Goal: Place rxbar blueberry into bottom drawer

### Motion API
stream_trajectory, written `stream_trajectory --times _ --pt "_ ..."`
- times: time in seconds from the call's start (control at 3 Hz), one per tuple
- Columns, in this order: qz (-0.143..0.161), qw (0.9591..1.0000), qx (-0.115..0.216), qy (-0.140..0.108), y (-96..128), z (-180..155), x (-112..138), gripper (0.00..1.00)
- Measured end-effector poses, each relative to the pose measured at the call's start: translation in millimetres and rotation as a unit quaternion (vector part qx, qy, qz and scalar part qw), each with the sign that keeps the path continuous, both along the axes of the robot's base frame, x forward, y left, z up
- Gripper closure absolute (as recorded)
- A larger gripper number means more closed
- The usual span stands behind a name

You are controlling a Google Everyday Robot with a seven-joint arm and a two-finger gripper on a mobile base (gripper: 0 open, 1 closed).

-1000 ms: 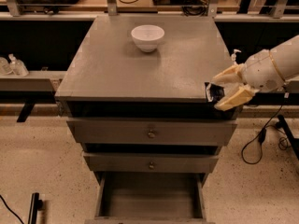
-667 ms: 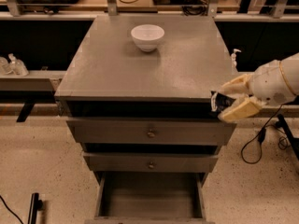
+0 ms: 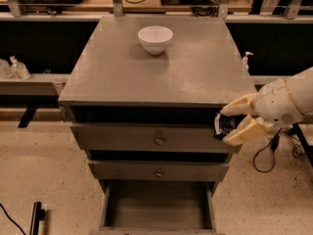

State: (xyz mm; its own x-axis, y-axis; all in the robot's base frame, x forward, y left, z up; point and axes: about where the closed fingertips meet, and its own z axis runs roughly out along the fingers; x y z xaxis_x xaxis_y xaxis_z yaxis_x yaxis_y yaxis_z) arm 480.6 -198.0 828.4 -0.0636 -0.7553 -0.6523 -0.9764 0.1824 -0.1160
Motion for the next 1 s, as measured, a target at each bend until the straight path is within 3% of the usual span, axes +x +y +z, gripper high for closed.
stream_trajectory --times 0.33,0.67,1.0 --pt "-0.002 0.9992 0.039 -0.011 12 -32 3 1.0" --pt "-0.008 0.9941 0.097 -0.049 29 -85 -2 1.0" --pt "-0.029 0.9863 0.112 -0.118 28 -117 18 1.0"
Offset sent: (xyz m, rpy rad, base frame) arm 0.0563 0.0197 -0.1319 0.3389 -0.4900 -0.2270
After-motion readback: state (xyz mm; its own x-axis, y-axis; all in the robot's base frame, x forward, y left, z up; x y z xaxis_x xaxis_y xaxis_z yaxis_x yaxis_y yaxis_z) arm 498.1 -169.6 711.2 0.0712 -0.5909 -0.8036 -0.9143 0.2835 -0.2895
